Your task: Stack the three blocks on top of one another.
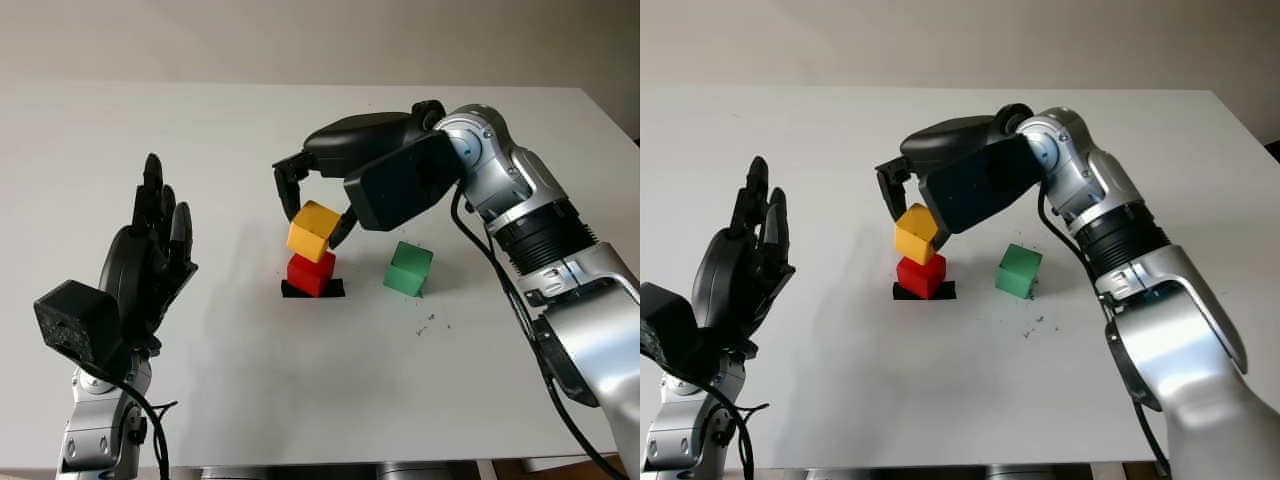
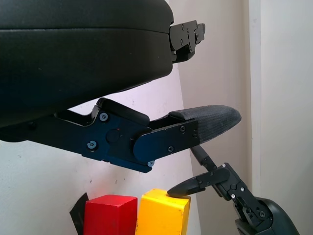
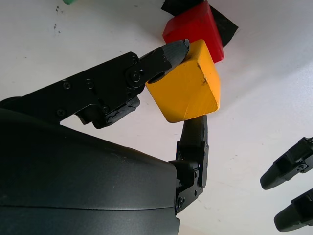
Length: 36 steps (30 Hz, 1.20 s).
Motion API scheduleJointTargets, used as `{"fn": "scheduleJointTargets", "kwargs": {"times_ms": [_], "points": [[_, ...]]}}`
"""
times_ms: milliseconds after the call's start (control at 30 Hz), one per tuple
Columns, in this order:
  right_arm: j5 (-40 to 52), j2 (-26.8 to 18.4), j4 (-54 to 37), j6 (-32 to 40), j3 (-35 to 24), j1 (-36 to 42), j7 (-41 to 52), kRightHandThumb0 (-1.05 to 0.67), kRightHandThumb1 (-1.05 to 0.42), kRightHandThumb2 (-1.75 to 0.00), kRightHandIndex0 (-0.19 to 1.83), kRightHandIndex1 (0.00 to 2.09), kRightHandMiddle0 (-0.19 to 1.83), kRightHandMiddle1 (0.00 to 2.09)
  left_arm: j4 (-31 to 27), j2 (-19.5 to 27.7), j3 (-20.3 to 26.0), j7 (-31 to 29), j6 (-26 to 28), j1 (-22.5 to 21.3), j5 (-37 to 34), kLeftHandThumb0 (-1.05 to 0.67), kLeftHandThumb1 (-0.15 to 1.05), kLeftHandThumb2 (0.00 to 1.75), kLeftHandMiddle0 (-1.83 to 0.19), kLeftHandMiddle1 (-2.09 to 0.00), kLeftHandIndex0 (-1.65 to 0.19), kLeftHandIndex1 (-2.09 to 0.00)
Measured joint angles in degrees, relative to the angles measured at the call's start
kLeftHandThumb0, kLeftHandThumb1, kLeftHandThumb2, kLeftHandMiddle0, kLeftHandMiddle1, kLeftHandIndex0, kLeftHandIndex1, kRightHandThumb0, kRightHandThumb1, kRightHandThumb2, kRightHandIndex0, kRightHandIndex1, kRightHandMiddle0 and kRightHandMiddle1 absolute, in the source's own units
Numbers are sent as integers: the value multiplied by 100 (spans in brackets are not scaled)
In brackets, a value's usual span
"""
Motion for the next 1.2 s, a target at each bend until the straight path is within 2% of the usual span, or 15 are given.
{"fn": "scheduleJointTargets", "kwargs": {"times_ms": [300,1200], "points": [[40,173,126,186,5,-37,74,-36,-97,-5,17,5,26,171,-6,10,-2,-37,45,7,2,-73,105,66,19,-2,19,-1],[78,180,124,271,5,-38,404,-33,-94,-5,19,7,30,166,-11,-23,-53,25,-60,88,8,-74,105,66,19,-4,19,-1]]}}
